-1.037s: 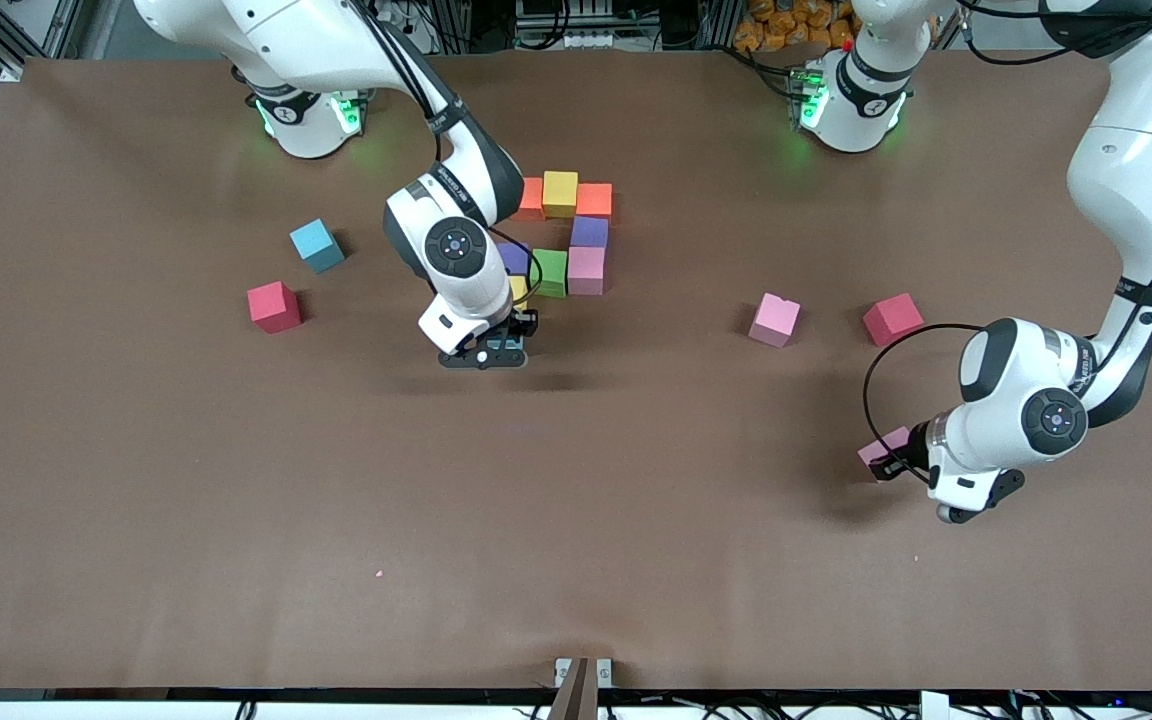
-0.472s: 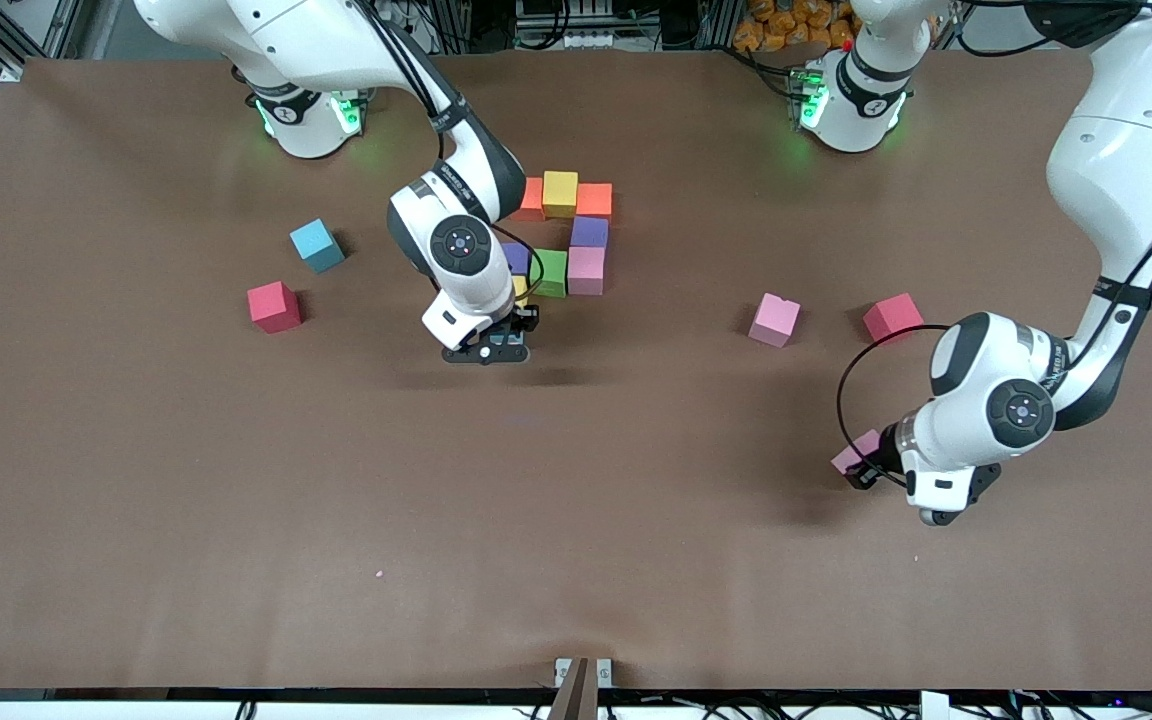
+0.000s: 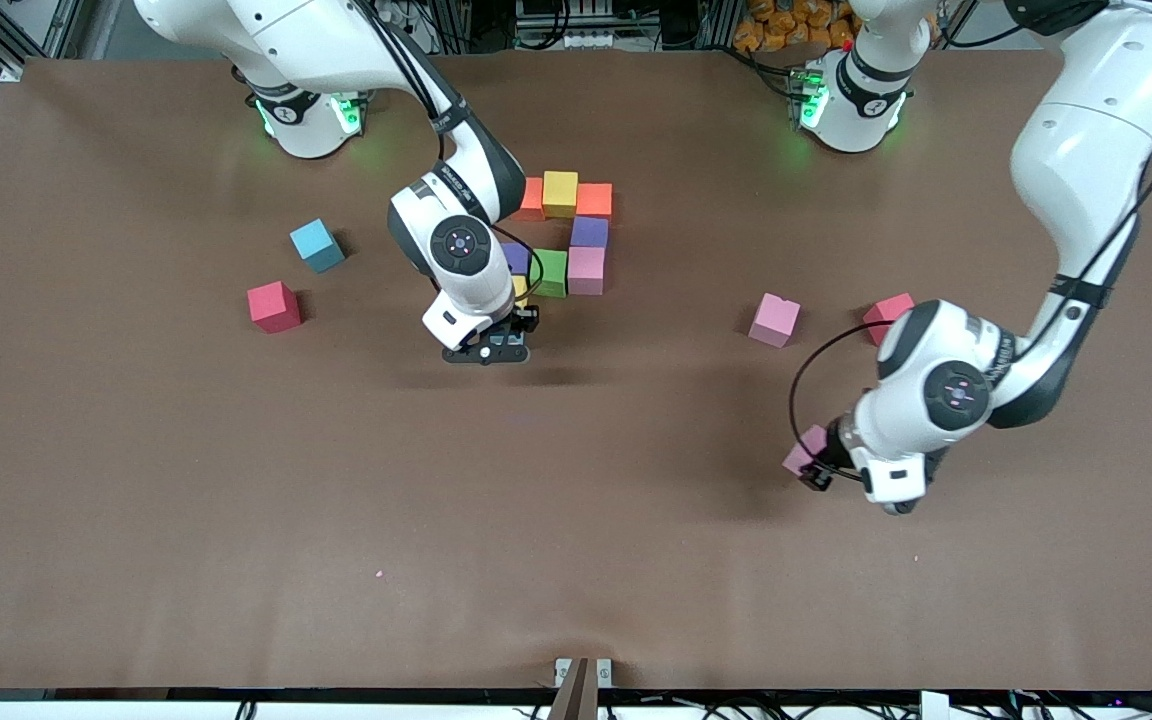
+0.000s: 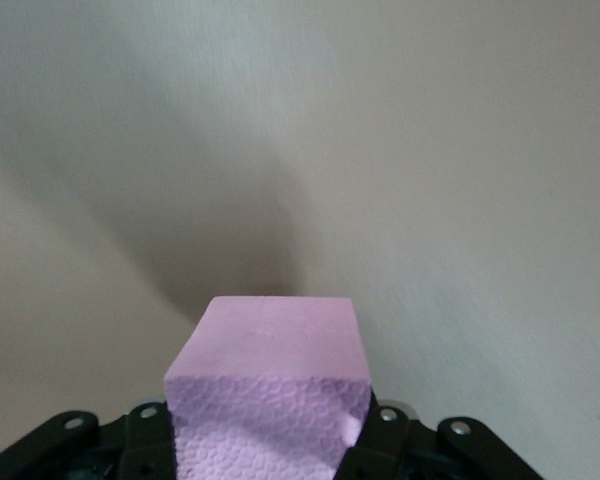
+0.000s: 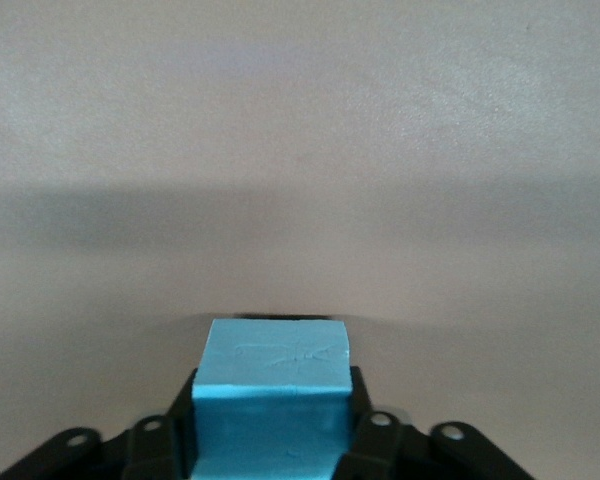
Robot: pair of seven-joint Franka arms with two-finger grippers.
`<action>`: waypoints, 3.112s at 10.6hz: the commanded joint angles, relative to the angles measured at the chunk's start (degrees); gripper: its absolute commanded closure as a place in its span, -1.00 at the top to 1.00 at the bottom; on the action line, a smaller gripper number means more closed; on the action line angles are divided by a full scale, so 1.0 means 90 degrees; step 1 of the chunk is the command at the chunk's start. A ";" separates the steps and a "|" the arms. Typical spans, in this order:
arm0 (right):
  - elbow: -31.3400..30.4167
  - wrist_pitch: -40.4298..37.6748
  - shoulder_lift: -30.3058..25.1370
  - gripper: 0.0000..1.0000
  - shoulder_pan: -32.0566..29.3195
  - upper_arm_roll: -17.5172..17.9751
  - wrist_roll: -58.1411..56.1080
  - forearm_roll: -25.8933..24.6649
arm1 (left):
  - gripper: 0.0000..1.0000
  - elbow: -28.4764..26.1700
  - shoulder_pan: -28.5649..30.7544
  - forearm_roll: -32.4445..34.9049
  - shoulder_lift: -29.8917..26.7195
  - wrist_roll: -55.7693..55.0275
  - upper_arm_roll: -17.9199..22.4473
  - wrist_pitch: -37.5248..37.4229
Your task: Form number 2 with 11 blocks
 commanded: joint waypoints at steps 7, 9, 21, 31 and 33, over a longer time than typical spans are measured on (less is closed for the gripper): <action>-0.0065 -0.0082 -0.0390 1.00 -0.0082 -0.0053 -0.0007 0.0078 | -0.95 -0.0017 -0.1464 -0.0158 -0.0218 -0.3511 -0.0101 -0.0132; -0.0046 -0.0578 -0.0849 1.00 -0.0307 -0.0054 -0.0037 0.0069 | -0.94 0.0031 -0.1824 -0.0168 -0.0189 -0.4204 -0.0092 -0.0122; -0.0716 -0.2193 -0.2754 1.00 -0.3050 -0.0298 -0.5016 -0.0605 | -0.85 0.0920 -0.4589 -0.0520 0.0455 -0.7068 0.1129 0.0433; -0.4186 0.1344 -0.3332 1.00 -0.4224 -0.0259 -0.6854 -0.0586 | -0.85 0.0999 -0.5264 -0.0627 0.0690 -0.7059 0.1481 0.0893; -0.4176 0.1343 -0.3274 1.00 -0.4233 -0.0269 -0.6864 -0.0586 | -0.83 0.0999 -0.5303 -0.0637 0.0709 -0.7059 0.1471 0.0893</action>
